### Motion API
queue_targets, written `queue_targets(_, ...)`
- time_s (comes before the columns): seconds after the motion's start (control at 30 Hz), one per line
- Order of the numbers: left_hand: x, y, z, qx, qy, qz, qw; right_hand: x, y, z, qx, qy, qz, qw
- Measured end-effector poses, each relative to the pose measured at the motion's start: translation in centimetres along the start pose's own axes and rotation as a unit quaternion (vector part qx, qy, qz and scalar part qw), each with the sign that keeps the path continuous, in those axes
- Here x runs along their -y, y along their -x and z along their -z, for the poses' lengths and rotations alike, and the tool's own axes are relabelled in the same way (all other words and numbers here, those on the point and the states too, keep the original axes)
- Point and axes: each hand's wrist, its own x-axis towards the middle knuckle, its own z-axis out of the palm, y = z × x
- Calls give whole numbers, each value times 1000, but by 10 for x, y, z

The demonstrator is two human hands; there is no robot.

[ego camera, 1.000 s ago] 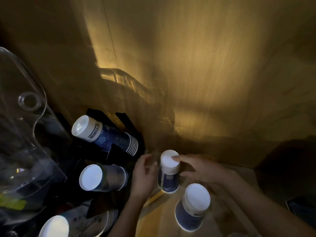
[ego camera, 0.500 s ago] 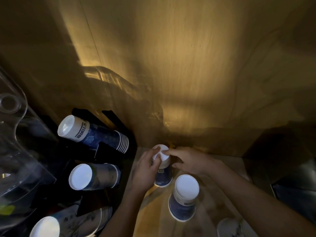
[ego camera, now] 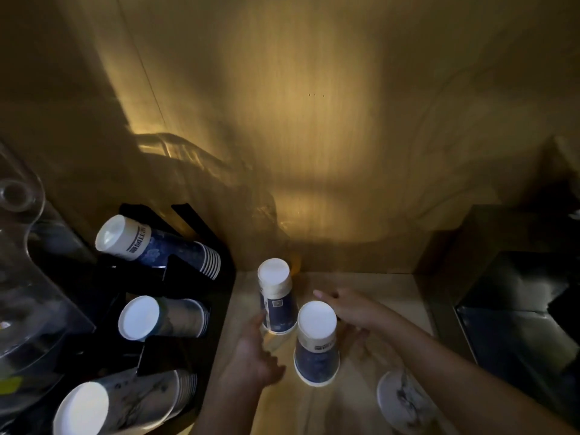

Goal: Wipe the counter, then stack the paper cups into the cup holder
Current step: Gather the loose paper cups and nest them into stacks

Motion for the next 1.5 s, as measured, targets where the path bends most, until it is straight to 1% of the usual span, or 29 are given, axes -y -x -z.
queue_targets(0.03, 8, 3, -1, 24, 8, 70, 997, 1, 4, -5, 20, -8, -13, 1000)
queue_targets(0.07, 16, 6, -3, 47, 6, 118, 992, 1, 8, -9, 41, -17, -19, 999)
queue_targets(0.1, 22, 11, -4, 72, -4, 144, 987, 1, 12, -12, 59, -22, -22, 998)
queue_targets(0.13, 28, 12, -5, 94, -24, 152, 984, 1, 15, -15, 76, -27, -27, 996)
queue_targets(0.2, 35, 15, -4, 143, -68, 121, 980, 1, 25, -20, 102, -34, -39, 993)
queue_targets(0.27, 38, 18, 2, 197, -84, 74, 974, 0, 34, -26, 113, -29, -20, 993)
queue_targets(0.3, 38, 18, 5, 219, -79, 65, 970, -1, 37, -30, 111, -27, -3, 993)
queue_targets(0.37, 39, 20, 13, 233, -51, 85, 967, -7, 40, -41, 85, -34, 48, 995)
queue_targets(0.43, 42, 21, 16, 260, -25, 92, 961, -13, 41, -51, 40, -80, 102, 991)
queue_targets(0.47, 42, 21, 17, 268, -19, 78, 960, -16, 41, -54, 19, -115, 119, 986)
queue_targets(0.5, 42, 23, 19, 281, -24, 56, 958, -17, 44, -54, 6, -149, 129, 980)
queue_targets(0.57, 43, 27, 24, 310, -34, 12, 950, -20, 52, -52, 9, -198, 138, 970)
queue_targets(0.63, 41, 32, 28, 342, -61, -34, 937, -24, 60, -50, 27, -209, 148, 966)
queue_targets(0.7, 40, 35, 32, 358, -100, -114, 921, -28, 67, -49, 38, -212, 178, 960)
queue_targets(0.73, 39, 37, 35, 347, -129, -158, 915, -29, 70, -48, 43, -219, 195, 955)
queue_targets(0.83, 38, 52, 38, 254, -244, -276, 894, -32, 79, -45, 37, -207, 246, 946)
queue_targets(0.9, 39, 61, 37, 209, -298, -347, 865, -31, 84, -47, 16, -205, 284, 937)
queue_targets(1.0, 43, 73, 35, 181, -341, -438, 812, -27, 90, -51, -2, -219, 336, 916)
queue_targets(1.1, 45, 85, 33, 183, -356, -475, 784, -24, 95, -52, -27, -223, 357, 907)
queue_targets(1.17, 46, 91, 33, 192, -359, -491, 770, -23, 99, -52, -34, -220, 357, 907)
queue_targets(1.27, 48, 97, 35, 184, -371, -511, 753, -22, 104, -50, -38, -210, 361, 908)
queue_targets(1.33, 50, 101, 36, 170, -371, -519, 751, -23, 109, -47, -38, -193, 366, 910)
queue_targets(1.43, 56, 104, 38, 148, -358, -526, 757, -22, 119, -44, -24, -162, 346, 924)
queue_targets(1.5, 61, 105, 39, 132, -354, -535, 756, -22, 125, -42, -64, -131, 353, 924)
